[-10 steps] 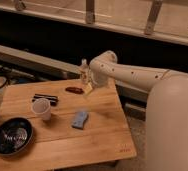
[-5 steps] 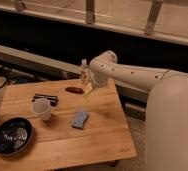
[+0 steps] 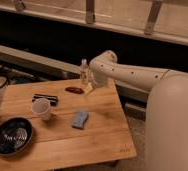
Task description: Place the eraser on the white sponge
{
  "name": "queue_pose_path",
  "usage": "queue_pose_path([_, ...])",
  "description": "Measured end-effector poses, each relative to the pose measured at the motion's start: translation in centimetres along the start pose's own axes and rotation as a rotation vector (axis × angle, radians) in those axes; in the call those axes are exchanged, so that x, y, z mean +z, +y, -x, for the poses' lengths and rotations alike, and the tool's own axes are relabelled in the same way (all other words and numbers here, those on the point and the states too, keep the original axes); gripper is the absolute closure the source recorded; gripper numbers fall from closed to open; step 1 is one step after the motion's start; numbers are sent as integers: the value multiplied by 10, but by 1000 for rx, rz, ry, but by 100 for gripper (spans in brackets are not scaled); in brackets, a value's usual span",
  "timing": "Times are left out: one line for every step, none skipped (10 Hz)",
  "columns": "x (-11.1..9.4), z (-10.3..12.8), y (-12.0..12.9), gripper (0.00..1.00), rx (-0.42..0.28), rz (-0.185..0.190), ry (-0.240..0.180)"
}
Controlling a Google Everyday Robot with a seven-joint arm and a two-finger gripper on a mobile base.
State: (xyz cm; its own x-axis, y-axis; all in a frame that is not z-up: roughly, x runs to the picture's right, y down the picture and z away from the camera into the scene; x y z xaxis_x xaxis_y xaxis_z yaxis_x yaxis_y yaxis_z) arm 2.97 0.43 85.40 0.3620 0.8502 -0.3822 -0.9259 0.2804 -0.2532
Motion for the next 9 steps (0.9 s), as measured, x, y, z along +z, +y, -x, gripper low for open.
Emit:
queue_pose_path([-9, 6, -2, 20, -15, 11, -44])
queue_pose_path([-19, 13, -3, 20, -36, 24, -81])
queue_pose_path([-26, 25, 6, 20, -70, 53, -114])
queue_pose_path([-28, 34, 16, 20, -93, 80, -134])
queue_pose_path([-28, 47, 31, 20, -124, 136, -163])
queue_pose_path([-29, 57, 43, 20, -149, 190, -189])
queue_pose_path([-30, 65, 54, 20, -172, 230, -209])
queue_pose_path([-30, 73, 74, 20, -227, 267, -224])
queue_pose_path([-33, 78, 91, 20, -271, 288, -234])
